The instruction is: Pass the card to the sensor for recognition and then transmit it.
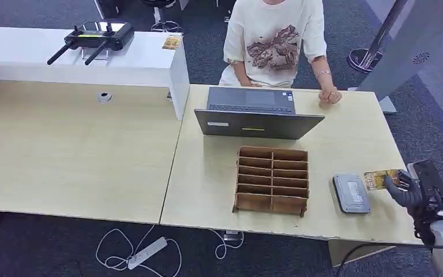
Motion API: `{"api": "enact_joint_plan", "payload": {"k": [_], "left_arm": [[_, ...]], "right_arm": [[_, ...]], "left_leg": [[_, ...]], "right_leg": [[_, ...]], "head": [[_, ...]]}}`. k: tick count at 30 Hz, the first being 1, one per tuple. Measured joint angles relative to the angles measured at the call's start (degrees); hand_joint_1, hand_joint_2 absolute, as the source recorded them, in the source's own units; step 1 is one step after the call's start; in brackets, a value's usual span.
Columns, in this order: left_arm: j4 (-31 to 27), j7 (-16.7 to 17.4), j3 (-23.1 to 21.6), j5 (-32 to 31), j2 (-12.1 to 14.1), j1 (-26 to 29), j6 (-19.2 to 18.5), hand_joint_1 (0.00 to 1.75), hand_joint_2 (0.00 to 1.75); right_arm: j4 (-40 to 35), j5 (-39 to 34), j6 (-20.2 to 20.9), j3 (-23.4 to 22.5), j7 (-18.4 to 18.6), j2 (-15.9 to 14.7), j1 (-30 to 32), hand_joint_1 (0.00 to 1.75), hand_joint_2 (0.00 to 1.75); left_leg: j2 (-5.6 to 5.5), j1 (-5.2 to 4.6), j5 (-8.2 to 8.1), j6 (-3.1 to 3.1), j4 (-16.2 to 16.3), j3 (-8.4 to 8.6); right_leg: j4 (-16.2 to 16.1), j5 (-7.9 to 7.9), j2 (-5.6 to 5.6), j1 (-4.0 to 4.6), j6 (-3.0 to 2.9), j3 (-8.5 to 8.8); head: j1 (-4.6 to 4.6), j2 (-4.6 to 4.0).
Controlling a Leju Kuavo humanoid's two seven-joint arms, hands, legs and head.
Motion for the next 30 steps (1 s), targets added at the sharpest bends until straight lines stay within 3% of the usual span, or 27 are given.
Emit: {"api": "enact_joint_plan", "payload": {"k": [30], "left_arm": [[0.00, 0.24, -0.24, 0.00, 0.02, -0.01, -0.02, 0.00, 0.00]], "right_arm": [[-0.24, 4.66, -0.66, 0.00, 2.36, 1.36, 2.83, 1.75, 1.75]], "left_leg": [[0.00, 0.00, 0.00, 0.00, 0.00, 0.01]], "right_leg": [[0.00, 0.00, 0.00, 0.00, 0.01, 0.03]], "head": [[-0.02, 0.00]]}}
